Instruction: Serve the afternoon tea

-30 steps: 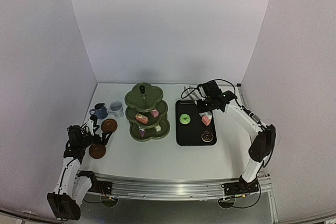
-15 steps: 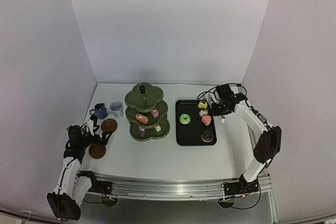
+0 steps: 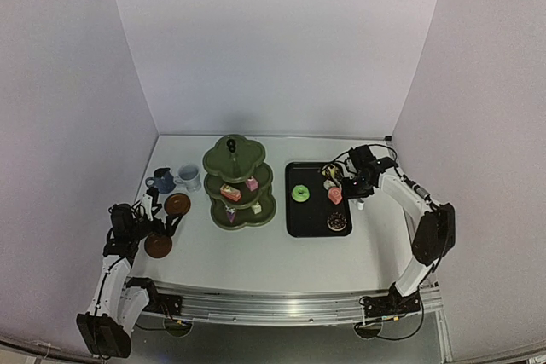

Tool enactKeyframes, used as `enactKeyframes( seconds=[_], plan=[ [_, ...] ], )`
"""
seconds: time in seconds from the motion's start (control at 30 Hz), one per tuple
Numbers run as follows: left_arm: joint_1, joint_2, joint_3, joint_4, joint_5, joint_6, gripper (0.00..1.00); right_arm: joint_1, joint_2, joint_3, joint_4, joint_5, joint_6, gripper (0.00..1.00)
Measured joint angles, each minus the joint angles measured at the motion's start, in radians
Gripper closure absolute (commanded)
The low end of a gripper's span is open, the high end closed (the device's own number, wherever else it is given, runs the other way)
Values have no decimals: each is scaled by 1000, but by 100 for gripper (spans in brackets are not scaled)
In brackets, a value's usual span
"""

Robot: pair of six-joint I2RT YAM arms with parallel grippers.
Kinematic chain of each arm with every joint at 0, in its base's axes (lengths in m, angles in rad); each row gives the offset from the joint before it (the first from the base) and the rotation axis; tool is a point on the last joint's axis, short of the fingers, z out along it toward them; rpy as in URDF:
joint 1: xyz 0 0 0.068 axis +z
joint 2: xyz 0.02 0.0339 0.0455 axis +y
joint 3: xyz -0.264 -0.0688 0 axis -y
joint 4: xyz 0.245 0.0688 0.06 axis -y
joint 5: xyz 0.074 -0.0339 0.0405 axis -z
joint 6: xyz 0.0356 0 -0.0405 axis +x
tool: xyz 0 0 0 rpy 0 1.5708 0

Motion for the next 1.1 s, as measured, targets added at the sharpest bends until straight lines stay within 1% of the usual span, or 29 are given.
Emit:
enactKeyframes(
  seconds=[0.7,1.1],
  plan=[
    [0,6,0,0,1,0,1,24,0,-4,-21,71,12,62],
    [0,6,0,0,1,0,1,24,-7,44,-64,119,14,62]
  ],
)
